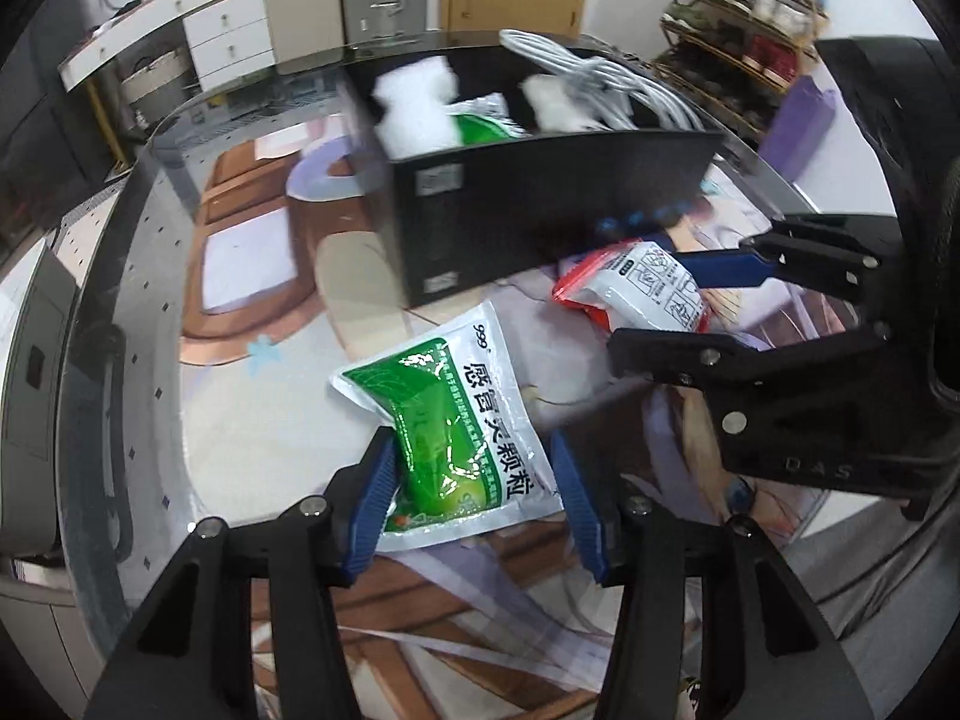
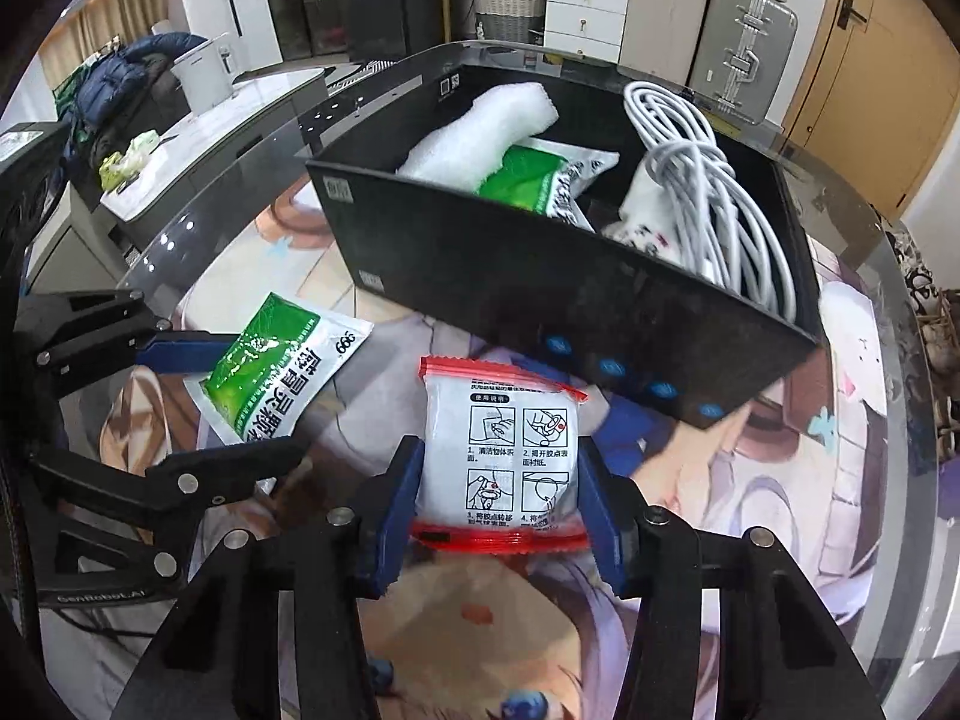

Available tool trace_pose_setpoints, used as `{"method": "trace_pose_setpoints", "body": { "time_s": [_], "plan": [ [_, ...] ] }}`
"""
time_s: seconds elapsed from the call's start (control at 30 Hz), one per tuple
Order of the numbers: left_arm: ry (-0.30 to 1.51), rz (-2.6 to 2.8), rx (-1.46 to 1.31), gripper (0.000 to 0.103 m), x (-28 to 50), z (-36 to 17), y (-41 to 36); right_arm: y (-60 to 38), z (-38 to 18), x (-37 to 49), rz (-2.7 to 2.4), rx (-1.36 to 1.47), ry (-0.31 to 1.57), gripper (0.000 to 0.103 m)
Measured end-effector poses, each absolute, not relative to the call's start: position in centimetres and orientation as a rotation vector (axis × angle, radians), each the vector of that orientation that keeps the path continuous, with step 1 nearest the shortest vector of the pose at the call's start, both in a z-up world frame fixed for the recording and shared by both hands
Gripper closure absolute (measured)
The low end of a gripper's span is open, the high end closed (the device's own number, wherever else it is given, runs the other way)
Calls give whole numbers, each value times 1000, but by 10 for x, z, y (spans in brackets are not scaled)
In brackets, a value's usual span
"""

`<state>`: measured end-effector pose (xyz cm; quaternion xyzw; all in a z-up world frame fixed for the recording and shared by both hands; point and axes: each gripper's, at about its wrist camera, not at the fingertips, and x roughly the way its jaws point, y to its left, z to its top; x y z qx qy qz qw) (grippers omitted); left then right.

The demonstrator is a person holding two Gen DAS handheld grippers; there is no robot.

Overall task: Organize soft objects
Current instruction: 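Grasp the green packet with left tool while right tool grasps the white-red packet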

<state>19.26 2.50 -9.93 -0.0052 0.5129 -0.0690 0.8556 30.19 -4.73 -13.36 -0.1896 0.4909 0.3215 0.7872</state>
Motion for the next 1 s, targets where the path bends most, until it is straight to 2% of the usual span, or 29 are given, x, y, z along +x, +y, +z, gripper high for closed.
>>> {"method": "trace_pose_setpoints", "body": {
  "time_s": [0.07, 0.17, 0.2, 0.5, 0.57, 0.6, 0.67, 0.77, 0.9, 0.97, 1.0],
  "plan": [
    [1083, -145, 6, 47, 190, -99, 20, -56, -132, 300, 696, -406, 1060, 53],
    [1057, -134, 47, 25, 188, -96, 13, -67, -132, 298, 696, -415, 1056, 53],
    [1045, -122, 63, 21, 188, -95, 12, -70, -132, 297, 694, -418, 1055, 53],
    [1060, -93, 61, 21, 205, -102, 12, -90, -131, 294, 693, -423, 1049, 53],
    [1063, -94, 49, 25, 205, -104, 12, -89, -129, 292, 696, -427, 1046, 53],
    [1059, -94, 49, 36, 204, -104, 14, -90, -128, 291, 698, -429, 1044, 53],
    [1063, -102, 47, 50, 202, -105, 17, -86, -126, 288, 699, -428, 1040, 53],
    [1063, -119, 36, 59, 198, -103, 18, -84, -124, 289, 705, -423, 1042, 53],
    [1067, -137, 30, 64, 195, -101, 17, -82, -126, 289, 703, -435, 1052, 53],
    [1066, -133, 41, 64, 194, -100, 15, -80, -127, 289, 701, -436, 1052, 53],
    [1069, -133, 45, 60, 193, -101, 14, -79, -127, 288, 701, -436, 1051, 53]
  ]
}}
